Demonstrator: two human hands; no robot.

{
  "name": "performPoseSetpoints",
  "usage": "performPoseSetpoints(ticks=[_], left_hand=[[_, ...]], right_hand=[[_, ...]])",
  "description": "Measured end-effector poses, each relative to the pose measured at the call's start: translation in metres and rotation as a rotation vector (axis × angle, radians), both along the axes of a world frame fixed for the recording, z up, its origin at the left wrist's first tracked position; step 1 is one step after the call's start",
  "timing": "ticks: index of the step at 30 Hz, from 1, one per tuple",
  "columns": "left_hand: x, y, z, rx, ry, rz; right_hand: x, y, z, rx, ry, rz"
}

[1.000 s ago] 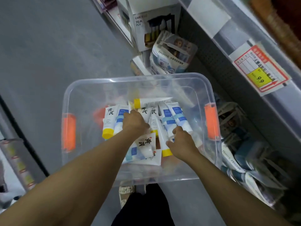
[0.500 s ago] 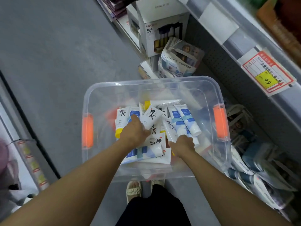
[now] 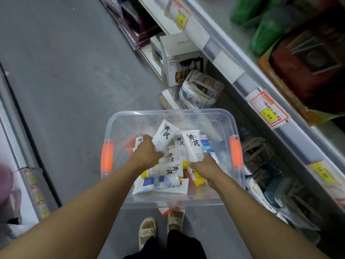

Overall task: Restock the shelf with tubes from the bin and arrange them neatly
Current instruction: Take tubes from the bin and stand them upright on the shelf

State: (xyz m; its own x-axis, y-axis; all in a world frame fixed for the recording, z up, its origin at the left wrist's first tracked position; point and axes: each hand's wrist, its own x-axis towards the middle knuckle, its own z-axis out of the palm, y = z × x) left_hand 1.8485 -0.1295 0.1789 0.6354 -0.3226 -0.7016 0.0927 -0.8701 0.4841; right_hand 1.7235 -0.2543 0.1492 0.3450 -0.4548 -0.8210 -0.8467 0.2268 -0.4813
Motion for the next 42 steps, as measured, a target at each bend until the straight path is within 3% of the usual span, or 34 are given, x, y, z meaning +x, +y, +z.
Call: performPoseSetpoints(ticks=[8,17,28,36,42], left_hand=[[0.002,-0.007,0.067,-0.178,0.004,0.119],[-0.004,-0.001,0.165,-0.434,-0.020,0.159],[-0.049,-0.006,0.296,-0.688,-0.195,-0.032],[-0.110,-0.027,0.374,-0.830,-0.275,-0.212],[-0.168,-0.057,0.411,-0.946,-0.217,-0.349]], right_hand=[[0.006,-0.013,0.091,-0.114,-0.211,-0.009],[-0.028,0.009,0.196,-0.381,-0.397,-0.095],[-0.087,0.038,0.333,-0.820,-0.521,-0.120],[-0.150,0.048,0.403,-0.965,-0.554,-0.261],[-0.215,0.038,0.430,-1.042,-0.569,-0.411]])
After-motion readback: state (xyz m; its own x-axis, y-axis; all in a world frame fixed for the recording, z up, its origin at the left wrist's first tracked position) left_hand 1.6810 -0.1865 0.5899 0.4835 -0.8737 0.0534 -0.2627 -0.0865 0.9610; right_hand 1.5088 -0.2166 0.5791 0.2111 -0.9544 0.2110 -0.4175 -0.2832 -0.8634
